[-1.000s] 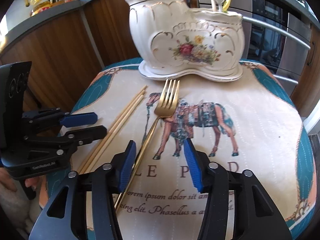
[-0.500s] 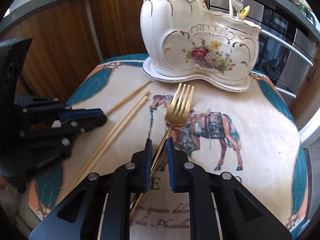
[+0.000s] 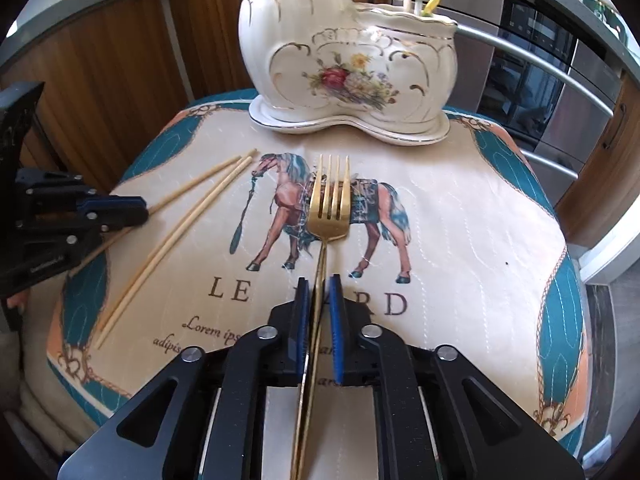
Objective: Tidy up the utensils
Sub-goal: 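Grasp a wooden chopstick with the left tool while the right tool grasps the gold fork, then lift the chopstick and gold fork and lower them into the holder cups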
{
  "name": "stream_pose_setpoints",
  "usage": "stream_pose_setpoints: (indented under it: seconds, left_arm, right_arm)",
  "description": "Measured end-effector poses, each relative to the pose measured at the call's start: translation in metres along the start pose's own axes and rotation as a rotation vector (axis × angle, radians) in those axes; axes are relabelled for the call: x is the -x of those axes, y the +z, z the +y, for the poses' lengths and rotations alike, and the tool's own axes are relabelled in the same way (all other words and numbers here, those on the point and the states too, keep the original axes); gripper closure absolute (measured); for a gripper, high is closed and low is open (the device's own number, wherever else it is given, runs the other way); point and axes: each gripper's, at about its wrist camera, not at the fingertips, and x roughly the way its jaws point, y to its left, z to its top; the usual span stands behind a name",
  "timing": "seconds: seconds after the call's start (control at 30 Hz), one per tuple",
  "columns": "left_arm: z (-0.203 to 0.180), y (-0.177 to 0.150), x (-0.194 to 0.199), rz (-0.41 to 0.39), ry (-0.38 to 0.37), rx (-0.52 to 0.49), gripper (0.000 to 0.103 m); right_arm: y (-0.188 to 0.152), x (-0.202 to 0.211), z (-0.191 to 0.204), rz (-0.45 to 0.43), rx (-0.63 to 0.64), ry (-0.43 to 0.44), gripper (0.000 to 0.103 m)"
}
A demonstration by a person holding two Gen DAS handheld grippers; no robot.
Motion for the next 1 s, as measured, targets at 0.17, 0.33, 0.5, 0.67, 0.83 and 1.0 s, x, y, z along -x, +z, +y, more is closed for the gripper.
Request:
stream_pose_setpoints:
  seconds: [0.17,0.33,0.5,0.67,0.83,1.0]
  left_arm:
    - [-0.006,0.007,-0.008,0.005,0.02,-0.01,0.079]
    - [-0.006,0.015,-0.014,-0.003,0.044,-0.004,0.078]
    - [-0.006,0.015,-0.013,-0.02,0.04,-0.011,0.084]
    - [-0.002,0.014,-0.011,-0.029,0.052,-0.007,0.098]
    - [0.004,0.011,-0.004,-0.047,0.052,-0.004,0.098]
    - [0.011,0.015,0.023,-0.14,0.019,0.014,0.098]
  right_arm:
    - [0.005,-0.007,0.0,-0.003,-0.015,-0.006,0.084]
    - [0.012,-0.013,-0.001,-0.018,-0.037,0.002,0.085]
    - [0.01,-0.011,0.002,-0.036,-0.028,0.012,0.096]
    - [0.008,-0.005,0.001,-0.066,-0.044,0.026,0.096]
    - [0.009,0.009,-0.002,-0.121,-0.055,0.047,0.096]
    - [0.011,0.03,-0.005,-0.213,-0.068,0.077,0.096]
